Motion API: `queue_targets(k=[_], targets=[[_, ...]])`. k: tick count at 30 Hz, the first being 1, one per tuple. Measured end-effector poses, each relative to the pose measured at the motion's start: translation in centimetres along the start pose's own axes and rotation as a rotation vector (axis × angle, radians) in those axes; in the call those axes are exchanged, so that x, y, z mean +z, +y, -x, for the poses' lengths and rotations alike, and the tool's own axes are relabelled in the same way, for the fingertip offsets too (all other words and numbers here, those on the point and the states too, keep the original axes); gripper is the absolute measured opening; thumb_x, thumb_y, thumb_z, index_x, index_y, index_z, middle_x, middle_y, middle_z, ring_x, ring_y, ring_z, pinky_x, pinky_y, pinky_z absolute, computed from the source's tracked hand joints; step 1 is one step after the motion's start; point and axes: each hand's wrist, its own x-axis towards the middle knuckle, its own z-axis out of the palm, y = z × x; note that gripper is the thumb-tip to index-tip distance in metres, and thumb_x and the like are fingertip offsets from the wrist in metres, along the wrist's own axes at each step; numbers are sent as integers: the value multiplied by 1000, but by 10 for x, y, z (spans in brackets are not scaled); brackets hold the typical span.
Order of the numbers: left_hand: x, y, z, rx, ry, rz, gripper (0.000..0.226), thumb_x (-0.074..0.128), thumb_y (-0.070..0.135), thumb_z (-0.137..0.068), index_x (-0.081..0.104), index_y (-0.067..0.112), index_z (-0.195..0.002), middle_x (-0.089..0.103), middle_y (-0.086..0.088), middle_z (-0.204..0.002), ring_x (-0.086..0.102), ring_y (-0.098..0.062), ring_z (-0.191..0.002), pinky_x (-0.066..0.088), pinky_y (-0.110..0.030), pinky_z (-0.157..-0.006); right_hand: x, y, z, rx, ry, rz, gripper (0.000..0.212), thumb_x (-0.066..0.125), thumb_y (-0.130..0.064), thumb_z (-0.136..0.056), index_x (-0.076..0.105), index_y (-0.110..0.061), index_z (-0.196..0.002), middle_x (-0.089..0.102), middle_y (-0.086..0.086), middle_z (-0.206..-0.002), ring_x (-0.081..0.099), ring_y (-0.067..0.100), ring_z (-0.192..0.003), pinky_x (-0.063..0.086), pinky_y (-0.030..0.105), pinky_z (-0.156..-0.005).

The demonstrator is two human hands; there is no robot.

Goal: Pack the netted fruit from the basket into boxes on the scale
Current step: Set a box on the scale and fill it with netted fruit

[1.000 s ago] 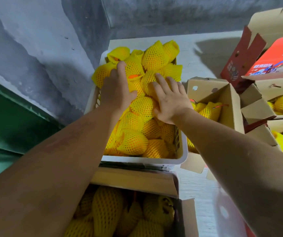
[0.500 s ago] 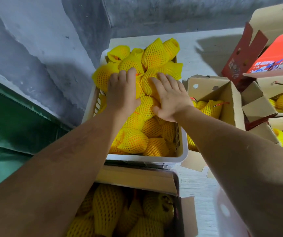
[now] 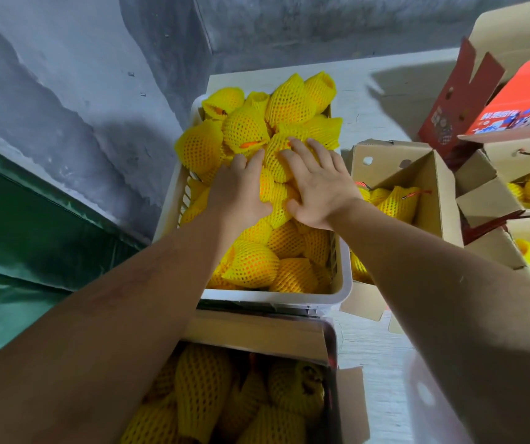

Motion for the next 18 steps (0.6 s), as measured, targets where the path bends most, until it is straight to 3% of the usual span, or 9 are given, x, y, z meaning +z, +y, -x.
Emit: queue_targets(k=[5,11,14,16,18], targets=[[-4,0,-8,29,-53,-42,112,85,47,-79,20,22,-167,46,-17,-145,57,-46,-119,46,-48,-95,-1,-2,4,-4,88,-62,103,48,-51,-80,3,-17,-166,34,12,-154,33,36,-135,29,51,-116],[-1,-6,-2,138,-41,-82,114,84,41,-80,15,22,-169,48,-13,-141,56,-43,-111,44,-47,-94,0,2,-1,25,81,-129,80,59,-45,-91,29,-15,-158,11,26,-168,15,47,-153,20,58,-122],[-4,-7,1,171,-43,-119,118,83,42,-80,8,26,-169,48,-8,-142,55,-40,-104,42,-46,-93,0,2,-2,18,149,-150,88,65,-46,-88,25,-13,-159,37,27,-152,41,47,-133,38,58,-109],[-4,-5,4,204,-29,-150,120,83,41,-80,4,29,-168,49,-6,-139,55,-39,-101,43,-46,-93,0,1,-2,83,209,-149,98,70,-44,-85,19,-16,-164,43,26,-137,46,46,-118,43,55,-99],[-4,-1,5,258,-29,-202,122,82,41,-79,-1,31,-168,49,-5,-136,55,-37,-104,45,-48,-95,2,-1,-2,136,246,-185,94,74,-37,-82,29,-13,-161,42,27,-134,45,47,-116,41,55,-100]])
